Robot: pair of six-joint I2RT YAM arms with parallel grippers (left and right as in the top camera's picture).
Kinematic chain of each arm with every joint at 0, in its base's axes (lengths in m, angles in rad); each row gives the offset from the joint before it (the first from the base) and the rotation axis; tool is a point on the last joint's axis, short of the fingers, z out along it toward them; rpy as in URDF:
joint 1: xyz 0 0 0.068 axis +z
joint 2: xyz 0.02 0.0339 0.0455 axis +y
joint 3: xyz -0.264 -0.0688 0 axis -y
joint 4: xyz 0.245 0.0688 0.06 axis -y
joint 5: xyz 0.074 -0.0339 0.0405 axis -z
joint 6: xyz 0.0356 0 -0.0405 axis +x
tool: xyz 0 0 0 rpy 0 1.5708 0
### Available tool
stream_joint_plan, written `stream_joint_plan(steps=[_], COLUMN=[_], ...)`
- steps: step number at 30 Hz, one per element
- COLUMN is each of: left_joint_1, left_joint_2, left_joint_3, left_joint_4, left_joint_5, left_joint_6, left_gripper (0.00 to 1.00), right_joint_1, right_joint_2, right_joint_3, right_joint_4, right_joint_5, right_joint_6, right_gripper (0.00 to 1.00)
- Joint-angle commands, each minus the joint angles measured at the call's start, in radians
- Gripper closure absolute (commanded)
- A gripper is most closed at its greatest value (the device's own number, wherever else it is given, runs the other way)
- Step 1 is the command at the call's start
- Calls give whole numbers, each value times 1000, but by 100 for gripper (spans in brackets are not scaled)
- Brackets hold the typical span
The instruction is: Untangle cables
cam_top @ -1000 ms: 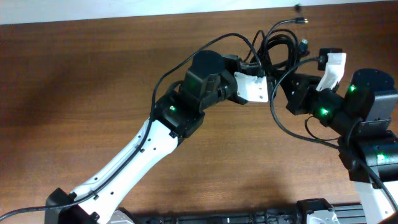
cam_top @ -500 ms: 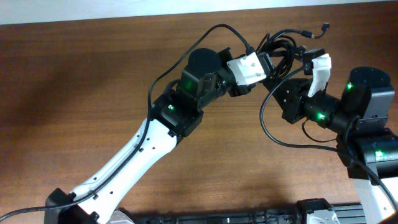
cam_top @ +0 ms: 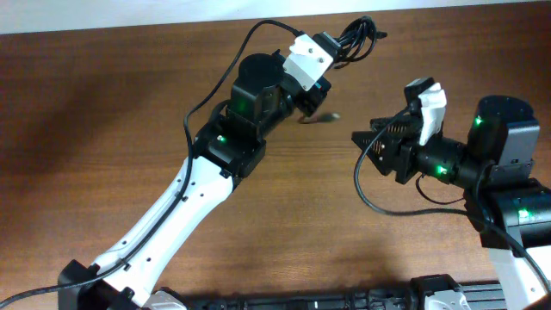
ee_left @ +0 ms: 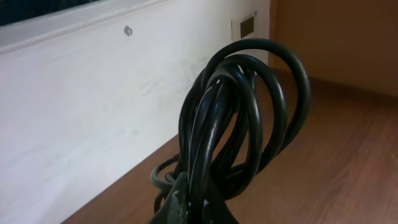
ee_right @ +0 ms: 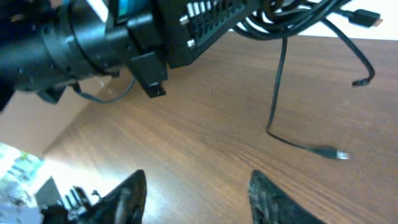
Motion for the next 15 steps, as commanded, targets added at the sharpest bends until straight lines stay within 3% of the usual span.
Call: stream_joint_plan(steps=[1, 5, 9, 13, 15], left_joint_1=[-4, -4, -4, -4, 10], left_joint_2=[-13, -13, -13, -13, -13], left_joint_3=[19, 19, 19, 19, 19], left_joint_4=[2, -57, -72, -66, -63], left_joint_5=[140, 305, 388, 428, 389], left_joint_6=[-4, 110, 113, 113, 112], left_gripper=[100, 100, 100, 100, 100], right_joint_1=[8, 8, 8, 8, 8], right_joint_2=[-11, -11, -11, -11, -11], right_joint_3=[0, 0, 0, 0, 0], right_joint_4=[21, 138, 217, 211, 177], right_joint_5=[66, 137, 137, 138, 159], right_joint_6=[66, 194, 245, 245, 245], right_gripper=[44, 44, 55, 57, 39])
